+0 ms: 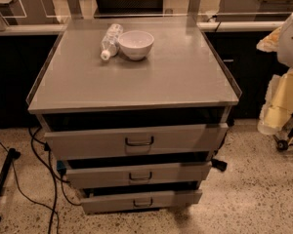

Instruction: Open bottom drawer

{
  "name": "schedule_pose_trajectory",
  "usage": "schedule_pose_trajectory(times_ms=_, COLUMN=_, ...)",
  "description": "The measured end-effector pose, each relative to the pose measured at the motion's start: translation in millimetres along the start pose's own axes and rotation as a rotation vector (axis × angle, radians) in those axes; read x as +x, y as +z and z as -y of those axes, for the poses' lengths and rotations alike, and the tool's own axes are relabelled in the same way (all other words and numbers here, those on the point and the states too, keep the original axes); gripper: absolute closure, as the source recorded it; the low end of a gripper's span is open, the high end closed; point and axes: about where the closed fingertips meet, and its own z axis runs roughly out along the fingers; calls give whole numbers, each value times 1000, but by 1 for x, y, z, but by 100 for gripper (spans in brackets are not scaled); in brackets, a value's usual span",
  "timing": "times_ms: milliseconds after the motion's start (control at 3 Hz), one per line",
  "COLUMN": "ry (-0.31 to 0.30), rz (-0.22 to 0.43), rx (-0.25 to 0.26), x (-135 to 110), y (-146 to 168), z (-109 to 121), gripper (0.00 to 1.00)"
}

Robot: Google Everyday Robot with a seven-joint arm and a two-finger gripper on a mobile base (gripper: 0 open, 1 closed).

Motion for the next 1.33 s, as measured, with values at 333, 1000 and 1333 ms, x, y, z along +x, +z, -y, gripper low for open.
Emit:
schedule_pose_trajectory(times_ms=333, ry=0, rz=0, rx=1, x=0, y=0, z=0, gripper=1)
schedule_pose_trajectory(times_ms=1000, ry=66, rz=36, rx=-15, x=8, y=18, z=-14, gripper=44)
schedule_pose_trajectory(times_ms=1333, ry=167, rz=106, rx=-48, x=16, y=54, z=-43, gripper=65)
